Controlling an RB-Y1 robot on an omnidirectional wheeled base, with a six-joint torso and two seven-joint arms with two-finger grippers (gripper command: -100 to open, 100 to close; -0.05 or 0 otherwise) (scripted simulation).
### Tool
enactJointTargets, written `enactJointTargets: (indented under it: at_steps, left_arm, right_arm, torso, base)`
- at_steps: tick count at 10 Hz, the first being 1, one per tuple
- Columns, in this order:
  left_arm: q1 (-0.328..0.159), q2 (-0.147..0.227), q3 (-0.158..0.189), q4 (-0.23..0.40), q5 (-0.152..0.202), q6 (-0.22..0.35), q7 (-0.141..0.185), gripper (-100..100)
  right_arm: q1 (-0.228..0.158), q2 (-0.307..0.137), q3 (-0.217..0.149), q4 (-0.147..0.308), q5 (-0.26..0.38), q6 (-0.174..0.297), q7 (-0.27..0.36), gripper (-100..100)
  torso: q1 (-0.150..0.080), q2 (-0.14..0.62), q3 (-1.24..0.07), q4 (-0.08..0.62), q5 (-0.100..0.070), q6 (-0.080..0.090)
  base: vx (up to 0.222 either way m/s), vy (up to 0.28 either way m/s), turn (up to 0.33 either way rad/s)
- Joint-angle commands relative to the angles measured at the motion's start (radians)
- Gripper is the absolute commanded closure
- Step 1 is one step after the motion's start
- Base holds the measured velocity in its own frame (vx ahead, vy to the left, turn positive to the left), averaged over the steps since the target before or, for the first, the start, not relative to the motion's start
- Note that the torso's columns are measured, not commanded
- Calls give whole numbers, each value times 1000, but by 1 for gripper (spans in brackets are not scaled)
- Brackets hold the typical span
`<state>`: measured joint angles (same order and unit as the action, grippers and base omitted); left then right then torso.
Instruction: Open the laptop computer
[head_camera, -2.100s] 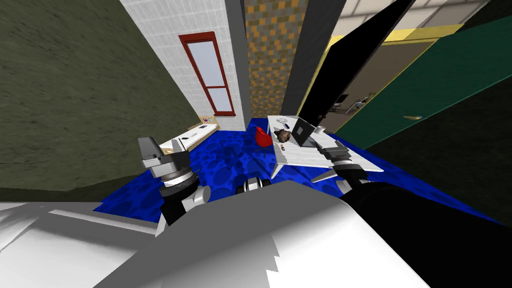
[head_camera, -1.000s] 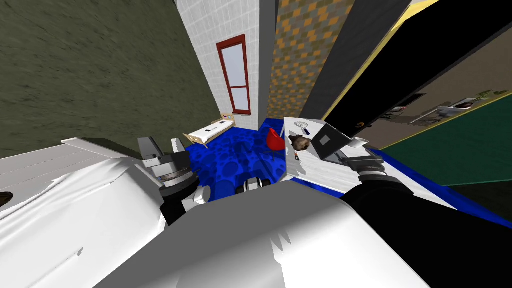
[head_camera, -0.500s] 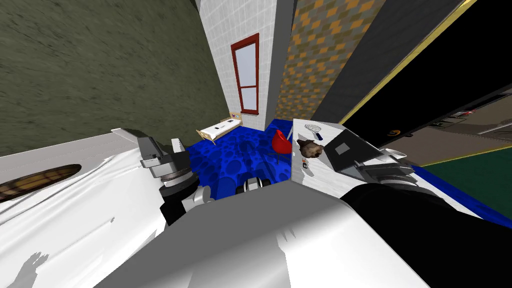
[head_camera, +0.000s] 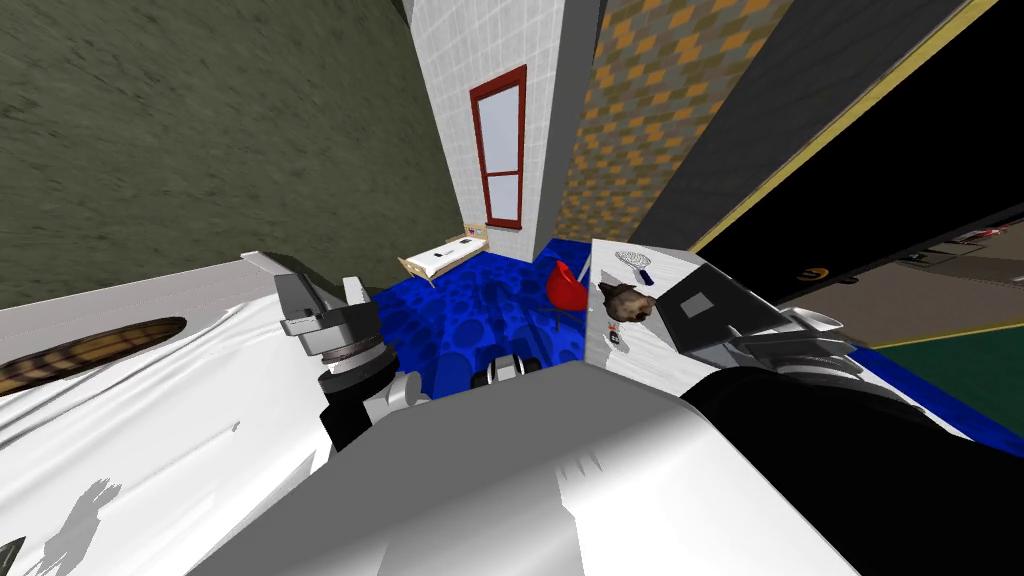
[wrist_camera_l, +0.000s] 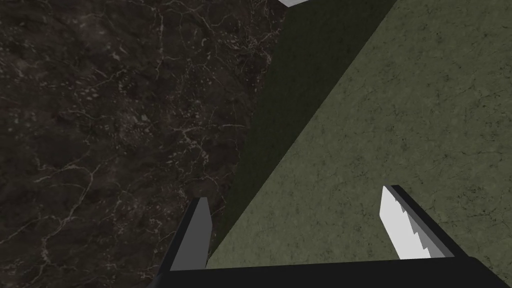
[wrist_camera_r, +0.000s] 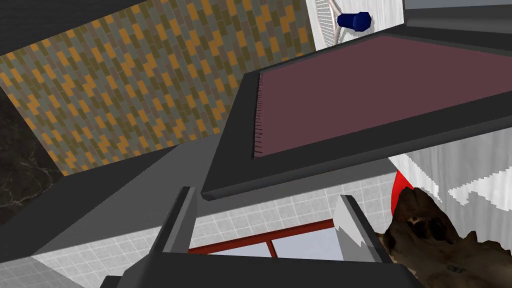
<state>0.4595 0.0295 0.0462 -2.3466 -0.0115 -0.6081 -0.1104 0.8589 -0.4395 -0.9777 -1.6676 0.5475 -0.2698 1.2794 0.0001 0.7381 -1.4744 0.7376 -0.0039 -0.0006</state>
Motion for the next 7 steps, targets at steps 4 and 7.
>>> enactJointTargets:
  at_steps: [4,7]
  left_arm:
    - [0,0,0,0,0,0,0,0]
    - [0,0,0,0,0,0,0,0]
  right_arm:
    - [2,-51,26,48,-80,12,-140,100]
    - [3,-82,41,76,-128,19,-225,100]
  torso:
    - [-16,2,2,0,-8,4]
    - [-16,1,3,0,-11,4]
  base:
    - [-74,-38,27]
    - [-70,-44,16]
